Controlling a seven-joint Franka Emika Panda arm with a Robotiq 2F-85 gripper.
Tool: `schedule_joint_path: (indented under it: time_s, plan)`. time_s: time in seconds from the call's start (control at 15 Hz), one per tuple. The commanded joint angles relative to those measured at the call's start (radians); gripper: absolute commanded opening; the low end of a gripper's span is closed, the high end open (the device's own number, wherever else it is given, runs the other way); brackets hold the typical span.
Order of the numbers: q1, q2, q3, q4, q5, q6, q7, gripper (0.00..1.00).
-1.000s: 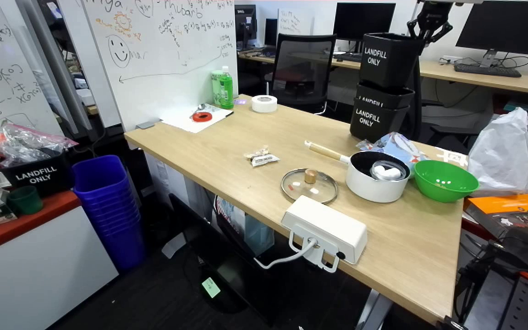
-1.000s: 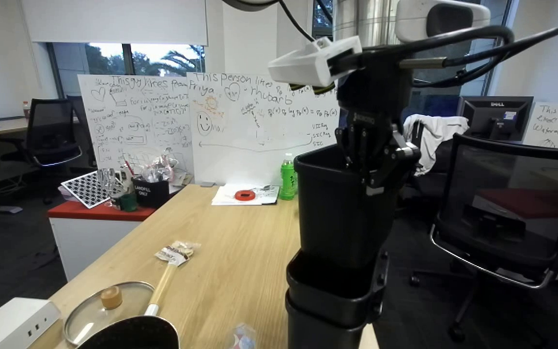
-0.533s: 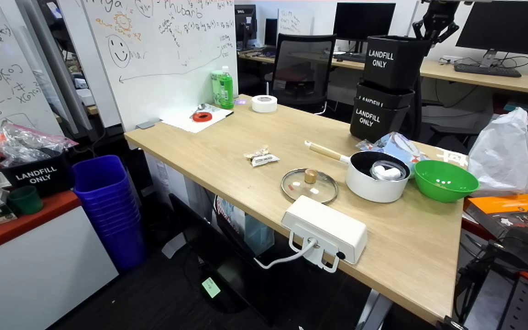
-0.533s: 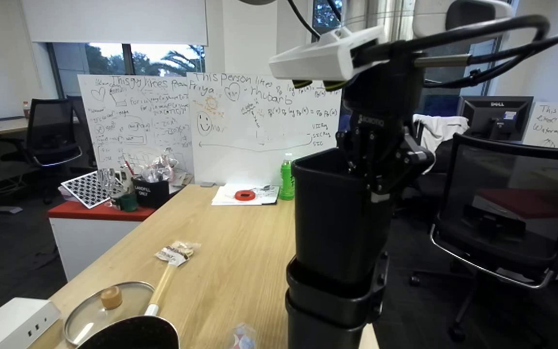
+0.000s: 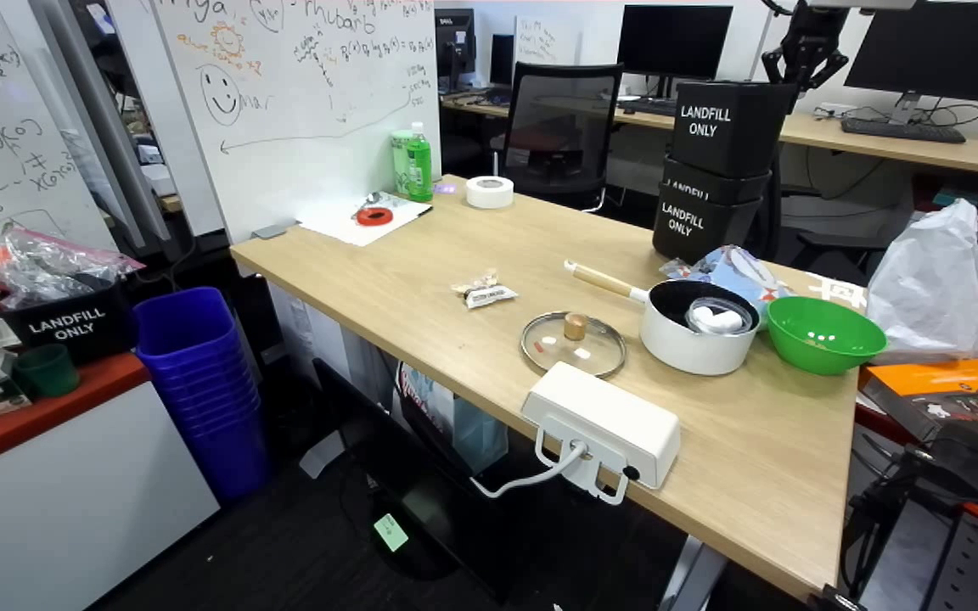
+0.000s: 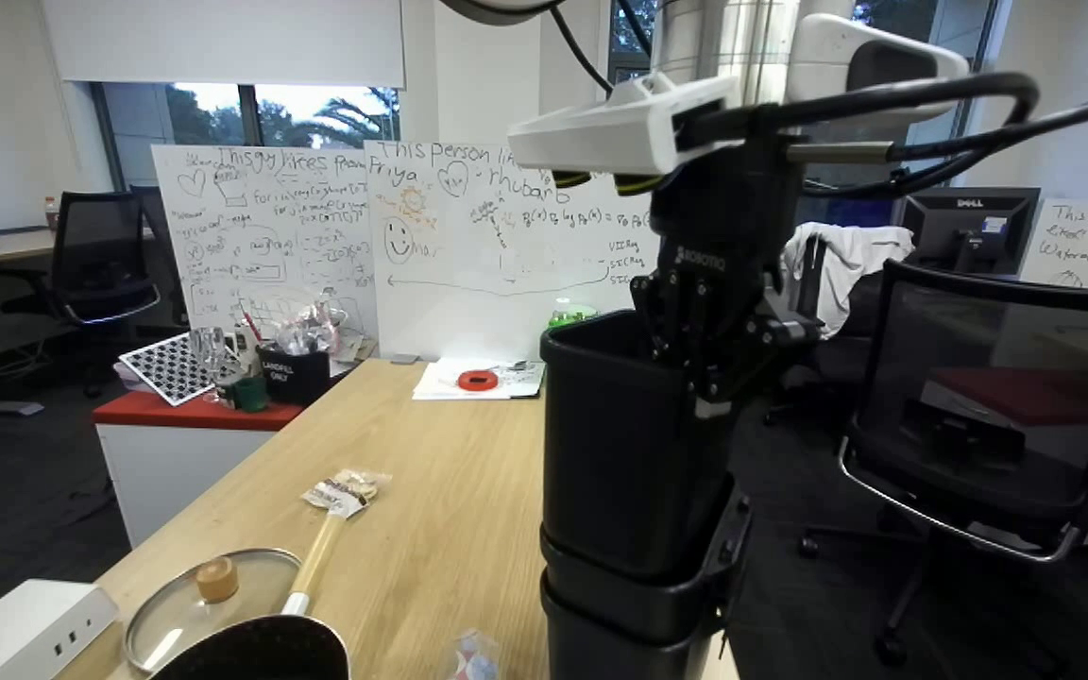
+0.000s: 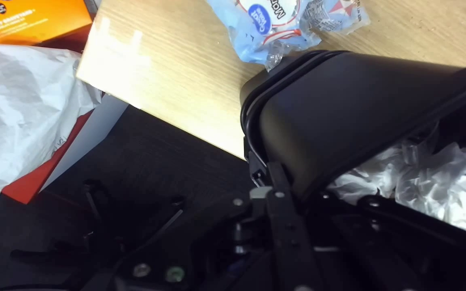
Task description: Stack the lone bin with the rest of the bins
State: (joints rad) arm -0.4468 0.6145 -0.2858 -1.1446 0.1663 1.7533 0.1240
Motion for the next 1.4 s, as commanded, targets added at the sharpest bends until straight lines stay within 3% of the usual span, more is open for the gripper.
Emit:
schedule_joint_path:
  time_s: [0.0, 0.2, 0.27, 1.0, 1.33]
  plan:
    - [0.006, 0.012, -0.005, 0.002, -0.02, -0.02, 0.001, 0.01]
    - [0.013, 0.025, -0.01, -0.003, -0.041, -0.017, 0.012, 0.01]
    - [0.015, 0.032, -0.011, -0.003, -0.05, -0.016, 0.016, 0.26]
    - [0.039, 0.032, -0.009, -0.002, -0.09, -0.057, 0.057, 1.0]
    - [0.046, 0.028, 0.001, 0.013, -0.074, -0.141, 0.099, 1.0]
